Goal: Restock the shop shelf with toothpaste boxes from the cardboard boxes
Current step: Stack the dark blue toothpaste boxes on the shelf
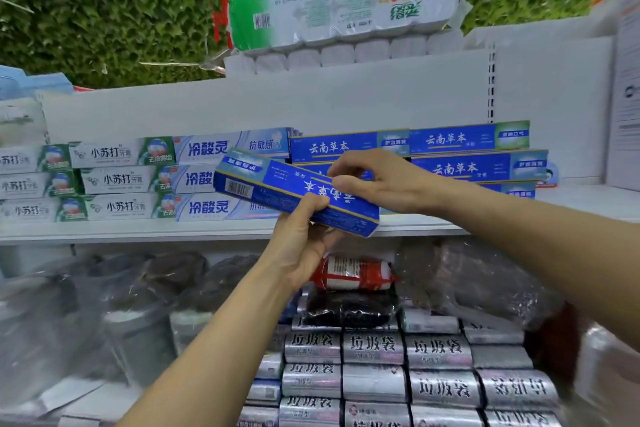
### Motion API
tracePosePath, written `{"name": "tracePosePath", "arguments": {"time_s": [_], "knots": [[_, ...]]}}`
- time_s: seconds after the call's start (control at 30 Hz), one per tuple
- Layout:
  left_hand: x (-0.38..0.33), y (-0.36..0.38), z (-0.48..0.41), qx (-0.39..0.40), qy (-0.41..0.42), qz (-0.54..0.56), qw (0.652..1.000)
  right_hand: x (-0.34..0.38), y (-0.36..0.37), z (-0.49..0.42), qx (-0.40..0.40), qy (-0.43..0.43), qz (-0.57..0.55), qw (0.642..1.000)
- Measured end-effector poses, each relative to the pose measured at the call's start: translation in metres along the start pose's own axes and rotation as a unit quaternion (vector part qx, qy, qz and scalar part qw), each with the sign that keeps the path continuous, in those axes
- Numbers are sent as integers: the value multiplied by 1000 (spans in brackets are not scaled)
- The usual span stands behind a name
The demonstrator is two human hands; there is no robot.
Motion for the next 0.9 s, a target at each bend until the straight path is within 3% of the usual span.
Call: {"name": "tracePosePath", "arguments": {"time_s": [0.1,0.17,0.3,0.4,0.57,0.63,0.73,0.8,0.9], "knots": [[3,0,-5,-53,-41,-93,993,1,-9,7,-47,-33,51,997],[3,5,-9,-73,-57,-178,980,5,-18,12,-33,-88,164,982],[-3,33,-16,-33,-51,-356,932,7,-27,30,56,-163,444,879],[5,58,-19,4,-83,-453,887,2,-39,48,64,-179,476,858],[24,93,-25,66,-141,-521,839,-21,-74,78,95,-142,439,882],[10,106,-34,53,-97,-537,836,-31,-94,92,88,-135,429,889],[-44,105,-60,-96,103,-475,868,-54,-136,110,23,-47,428,902],[-59,101,-76,-153,203,-526,812,-73,-163,120,-25,39,430,902],[-39,102,-104,-136,215,-690,678,-88,-186,124,-51,110,447,886]]}}
Point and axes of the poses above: each hand's wrist, its own z-axis away from the middle knuckle, its own y-axis out of the palm, x = y × z, the point moved 8 cm from there along -z, towards the middle knuckle, and after that the axes turned 10 degrees about -y, right-handed, at the moved point
